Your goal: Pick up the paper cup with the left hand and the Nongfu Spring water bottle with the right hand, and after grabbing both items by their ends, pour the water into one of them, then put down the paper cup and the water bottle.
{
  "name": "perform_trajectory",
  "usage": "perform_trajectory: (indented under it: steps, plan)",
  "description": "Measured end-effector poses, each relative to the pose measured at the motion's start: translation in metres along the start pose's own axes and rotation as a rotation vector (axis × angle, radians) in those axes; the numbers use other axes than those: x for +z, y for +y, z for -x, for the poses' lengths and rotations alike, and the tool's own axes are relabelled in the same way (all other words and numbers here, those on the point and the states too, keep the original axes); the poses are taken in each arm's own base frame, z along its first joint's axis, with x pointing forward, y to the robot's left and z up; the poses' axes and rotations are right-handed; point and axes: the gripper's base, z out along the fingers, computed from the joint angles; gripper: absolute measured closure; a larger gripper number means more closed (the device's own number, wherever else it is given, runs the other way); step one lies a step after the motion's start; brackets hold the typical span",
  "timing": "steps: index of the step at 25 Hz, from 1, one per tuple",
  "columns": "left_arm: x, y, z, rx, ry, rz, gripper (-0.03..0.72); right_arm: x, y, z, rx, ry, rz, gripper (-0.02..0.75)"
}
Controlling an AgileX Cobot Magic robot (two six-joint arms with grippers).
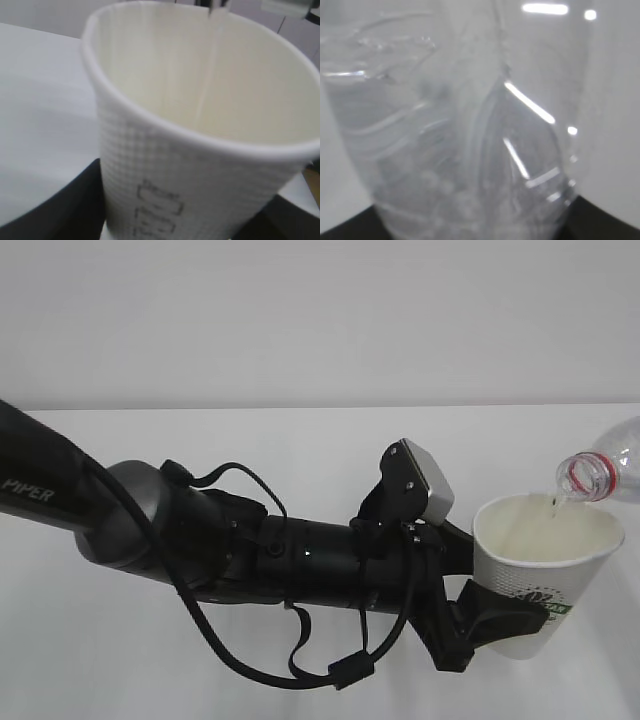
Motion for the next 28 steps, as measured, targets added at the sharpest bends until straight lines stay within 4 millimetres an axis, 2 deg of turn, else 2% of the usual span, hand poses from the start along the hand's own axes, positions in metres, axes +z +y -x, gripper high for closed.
perform_trajectory:
  steps: [28]
  plan:
    - [0.0, 0.0, 0.0, 0.0, 0.0, 0.0, 0.2, 0.0, -0.0002, 0.0, 0.0, 0.0, -0.002, 0.36]
